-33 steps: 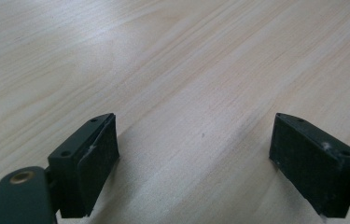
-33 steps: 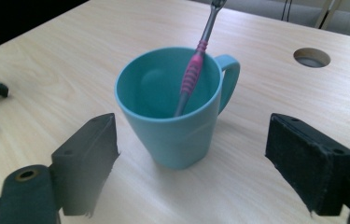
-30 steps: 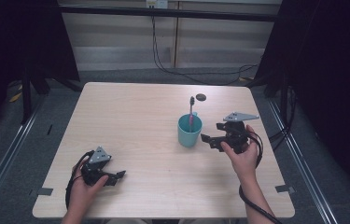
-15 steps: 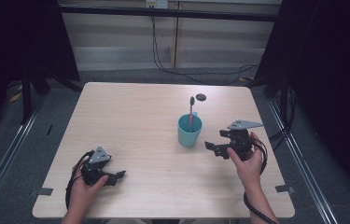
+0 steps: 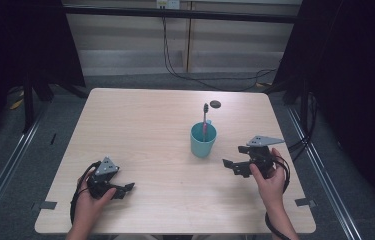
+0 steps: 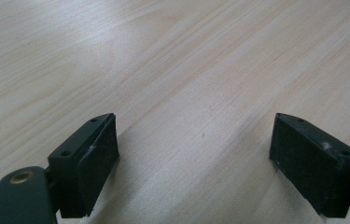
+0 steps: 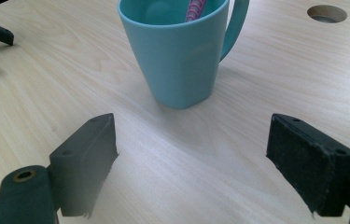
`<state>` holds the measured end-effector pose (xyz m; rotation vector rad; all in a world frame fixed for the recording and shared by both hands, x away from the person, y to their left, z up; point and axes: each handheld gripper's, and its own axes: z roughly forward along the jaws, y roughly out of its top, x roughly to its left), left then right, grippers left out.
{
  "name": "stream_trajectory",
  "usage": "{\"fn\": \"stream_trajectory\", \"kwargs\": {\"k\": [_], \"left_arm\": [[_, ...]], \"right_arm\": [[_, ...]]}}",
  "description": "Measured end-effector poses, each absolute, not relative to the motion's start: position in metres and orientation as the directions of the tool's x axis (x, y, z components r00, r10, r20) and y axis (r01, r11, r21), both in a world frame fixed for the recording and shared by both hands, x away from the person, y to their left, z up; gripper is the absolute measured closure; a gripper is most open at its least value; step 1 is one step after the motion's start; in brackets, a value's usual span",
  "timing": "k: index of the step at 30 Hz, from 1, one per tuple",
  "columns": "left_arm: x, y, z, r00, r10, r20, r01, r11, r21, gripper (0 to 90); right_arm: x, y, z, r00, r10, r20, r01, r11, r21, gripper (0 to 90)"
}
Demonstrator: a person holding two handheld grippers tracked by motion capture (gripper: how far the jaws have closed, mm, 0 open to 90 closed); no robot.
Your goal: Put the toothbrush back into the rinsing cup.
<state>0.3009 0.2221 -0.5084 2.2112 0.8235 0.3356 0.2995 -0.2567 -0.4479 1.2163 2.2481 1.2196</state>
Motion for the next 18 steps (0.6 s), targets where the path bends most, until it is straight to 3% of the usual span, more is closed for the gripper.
{"fn": "stream_trajectory", "kwargs": {"k": [18], "left_arm": [[0.301, 0.222, -0.508, 0.76, 0.65, -0.012, 0.457, -0.52, 0.722, 15.1]], "right_arm": [[0.285, -0.261, -0.466, -0.607, 0.789, 0.101, 0.549, 0.324, 0.771, 15.4]]}}
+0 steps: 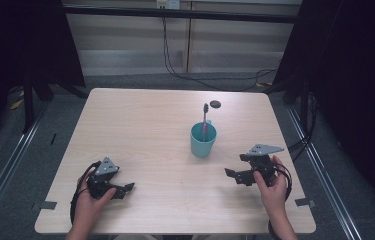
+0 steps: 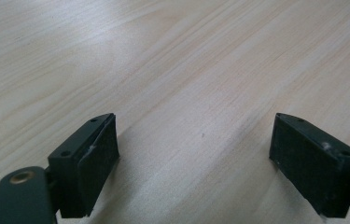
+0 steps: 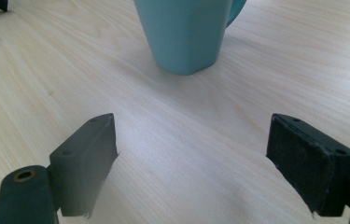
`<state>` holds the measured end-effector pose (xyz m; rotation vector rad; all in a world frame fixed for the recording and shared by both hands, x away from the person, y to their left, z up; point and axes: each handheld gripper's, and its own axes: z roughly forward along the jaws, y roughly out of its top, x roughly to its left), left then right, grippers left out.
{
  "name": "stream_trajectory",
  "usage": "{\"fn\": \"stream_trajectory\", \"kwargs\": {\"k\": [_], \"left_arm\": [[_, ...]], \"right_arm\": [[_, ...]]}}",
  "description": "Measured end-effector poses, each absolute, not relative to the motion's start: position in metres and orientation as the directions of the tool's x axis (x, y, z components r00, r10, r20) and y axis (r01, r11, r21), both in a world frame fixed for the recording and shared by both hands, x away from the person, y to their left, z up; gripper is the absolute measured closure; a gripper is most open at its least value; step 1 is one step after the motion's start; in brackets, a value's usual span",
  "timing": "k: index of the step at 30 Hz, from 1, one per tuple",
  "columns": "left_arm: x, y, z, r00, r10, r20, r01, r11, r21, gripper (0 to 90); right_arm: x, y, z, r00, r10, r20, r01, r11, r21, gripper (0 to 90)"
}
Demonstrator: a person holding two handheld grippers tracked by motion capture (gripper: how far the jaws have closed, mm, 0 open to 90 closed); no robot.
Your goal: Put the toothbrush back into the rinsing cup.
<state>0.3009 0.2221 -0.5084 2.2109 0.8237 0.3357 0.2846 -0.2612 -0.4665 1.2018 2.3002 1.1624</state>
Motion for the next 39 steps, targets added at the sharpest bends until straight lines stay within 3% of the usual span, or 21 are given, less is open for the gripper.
{"fn": "stream_trajectory", "kwargs": {"k": [28, 39], "left_arm": [[0.301, 0.222, -0.508, 0.758, 0.652, -0.014, 0.459, -0.519, 0.721, 15.1], [0.3, 0.222, -0.509, 0.755, 0.655, -0.018, 0.461, -0.512, 0.725, 15.1]], "right_arm": [[0.268, -0.252, -0.507, -0.624, 0.78, 0.037, 0.574, 0.426, 0.7, 15.2], [0.265, -0.254, -0.511, -0.633, 0.774, 0.023, 0.547, 0.426, 0.721, 12.2]]}}
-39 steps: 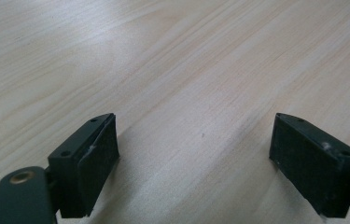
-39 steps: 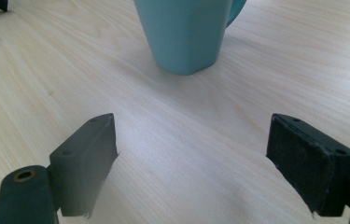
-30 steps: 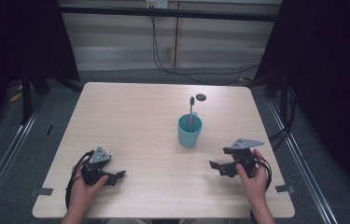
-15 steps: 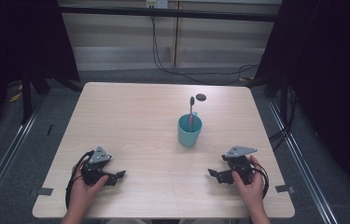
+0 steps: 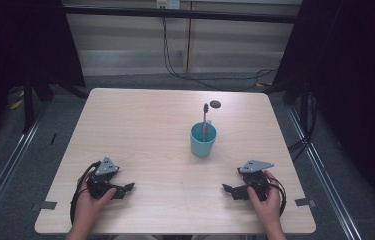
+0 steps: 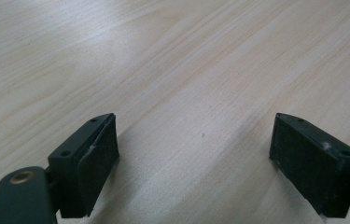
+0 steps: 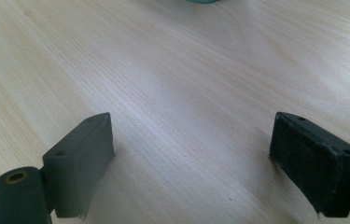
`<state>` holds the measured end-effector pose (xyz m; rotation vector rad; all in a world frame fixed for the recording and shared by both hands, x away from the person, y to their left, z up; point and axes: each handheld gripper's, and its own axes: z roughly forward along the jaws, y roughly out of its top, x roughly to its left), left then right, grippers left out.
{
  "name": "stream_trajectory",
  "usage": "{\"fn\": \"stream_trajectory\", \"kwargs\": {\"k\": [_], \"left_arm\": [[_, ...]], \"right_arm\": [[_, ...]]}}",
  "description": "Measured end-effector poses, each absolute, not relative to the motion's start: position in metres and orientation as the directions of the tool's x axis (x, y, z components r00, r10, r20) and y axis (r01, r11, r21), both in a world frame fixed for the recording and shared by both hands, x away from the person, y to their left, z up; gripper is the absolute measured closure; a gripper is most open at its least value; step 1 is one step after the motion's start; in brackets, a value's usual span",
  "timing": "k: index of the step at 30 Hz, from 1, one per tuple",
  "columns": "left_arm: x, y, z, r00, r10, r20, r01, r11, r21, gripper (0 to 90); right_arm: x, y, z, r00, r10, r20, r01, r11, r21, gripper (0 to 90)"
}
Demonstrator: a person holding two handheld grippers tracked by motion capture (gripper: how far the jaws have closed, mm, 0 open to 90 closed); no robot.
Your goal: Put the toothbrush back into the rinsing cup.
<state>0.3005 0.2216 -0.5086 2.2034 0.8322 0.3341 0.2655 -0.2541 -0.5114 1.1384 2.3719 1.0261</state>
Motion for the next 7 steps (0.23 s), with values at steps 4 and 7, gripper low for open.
{"fn": "stream_trajectory", "kwargs": {"k": [4, 7], "left_arm": [[0.3004, 0.2216, -0.5087, 0.755, 0.656, -0.017, 0.461, -0.512, 0.725, 15.1], [0.3005, 0.2216, -0.5087, 0.755, 0.656, -0.017, 0.461, -0.512, 0.725, 15.1]], "right_arm": [[0.266, -0.2545, -0.5115, -0.643, 0.766, 0.028, 0.545, 0.431, 0.719, 11.6], [0.2661, -0.2551, -0.5114, -0.647, 0.762, 0.027, 0.543, 0.436, 0.718, 11.6]]}}
